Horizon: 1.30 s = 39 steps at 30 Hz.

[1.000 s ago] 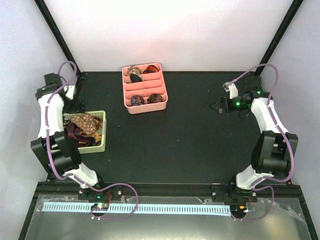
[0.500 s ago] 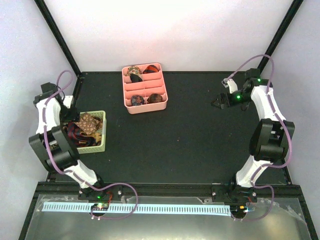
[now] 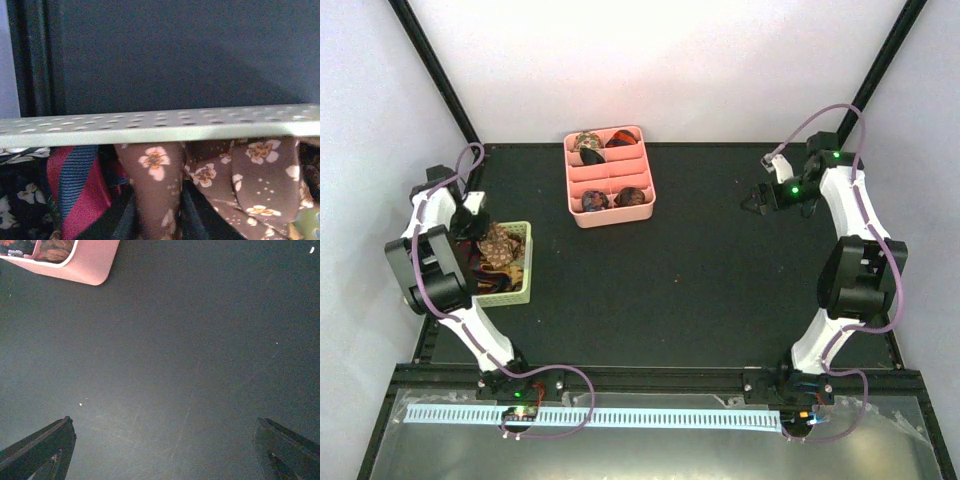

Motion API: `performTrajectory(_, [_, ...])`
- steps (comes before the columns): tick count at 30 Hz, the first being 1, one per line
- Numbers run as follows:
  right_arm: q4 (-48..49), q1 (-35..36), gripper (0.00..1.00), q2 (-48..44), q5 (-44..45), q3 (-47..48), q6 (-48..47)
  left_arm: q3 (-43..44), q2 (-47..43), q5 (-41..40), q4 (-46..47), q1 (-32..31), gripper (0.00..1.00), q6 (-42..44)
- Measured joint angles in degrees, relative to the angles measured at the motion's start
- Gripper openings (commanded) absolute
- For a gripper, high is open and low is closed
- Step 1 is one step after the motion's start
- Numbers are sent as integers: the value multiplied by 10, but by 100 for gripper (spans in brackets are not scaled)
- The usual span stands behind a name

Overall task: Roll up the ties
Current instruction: Pick up the tie from the bin.

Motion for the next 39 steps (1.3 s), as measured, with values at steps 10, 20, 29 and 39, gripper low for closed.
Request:
performTrajectory(10, [-4, 0, 100, -1, 2, 0, -3, 57, -95, 25, -9, -18, 1, 17])
performTrajectory(20, [17, 0, 100, -98, -20, -43, -47, 171, -228, 247, -49, -66, 2, 61])
performTrajectory(29, [84, 0, 100, -142, -99, -121, -46, 283, -302, 365, 29, -215, 2, -2])
performTrajectory(39, [83, 0, 100, -232, -161, -196, -88, 441, -230, 440, 193, -377, 2, -99])
